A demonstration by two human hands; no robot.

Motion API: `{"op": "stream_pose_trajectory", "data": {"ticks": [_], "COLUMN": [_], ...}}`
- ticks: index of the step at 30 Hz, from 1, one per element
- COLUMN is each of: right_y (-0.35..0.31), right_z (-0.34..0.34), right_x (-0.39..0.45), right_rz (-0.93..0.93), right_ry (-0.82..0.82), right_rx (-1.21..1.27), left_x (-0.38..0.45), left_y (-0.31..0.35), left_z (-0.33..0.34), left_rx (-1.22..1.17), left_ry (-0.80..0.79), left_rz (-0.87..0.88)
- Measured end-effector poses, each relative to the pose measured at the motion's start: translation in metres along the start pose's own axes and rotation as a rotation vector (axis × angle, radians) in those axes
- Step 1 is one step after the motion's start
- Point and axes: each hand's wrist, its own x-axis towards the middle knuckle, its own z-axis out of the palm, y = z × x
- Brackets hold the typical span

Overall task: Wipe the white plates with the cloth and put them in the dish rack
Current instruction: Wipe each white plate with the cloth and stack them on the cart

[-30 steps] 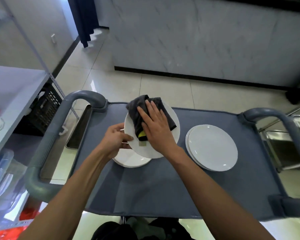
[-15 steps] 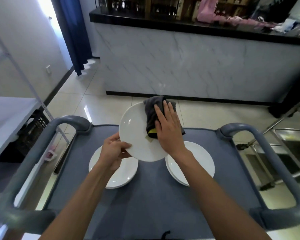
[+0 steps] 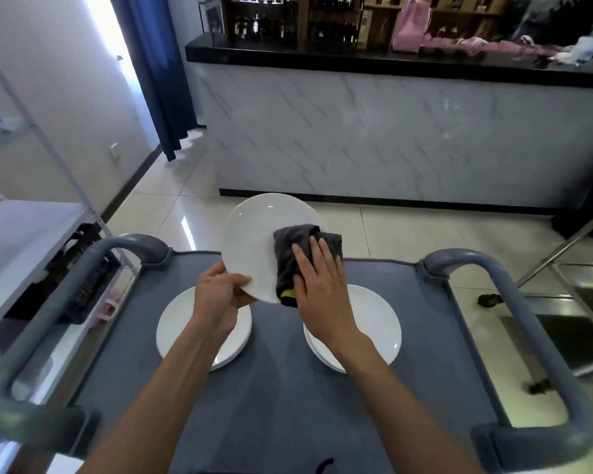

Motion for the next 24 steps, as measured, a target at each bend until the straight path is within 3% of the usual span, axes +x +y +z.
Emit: {"op": "stream_pose_trajectory", "data": {"ticks": [17, 24], "right_y": [0.017, 0.060], "right_z": [-0.005, -0.025], "right_x": [-0.053, -0.053], "right_rz": [-0.060, -0.093], "right_ry": [-0.033, 0.070], "right_rx": [0.241, 0.176], "left_x": [-0.041, -0.049], "left_y": [-0.036, -0.037], "left_z": [0.039, 0.037], "left_rx": [0.072, 0.077], "left_ry": [0.004, -0.015], "left_rz": [0.078, 0.092]}}
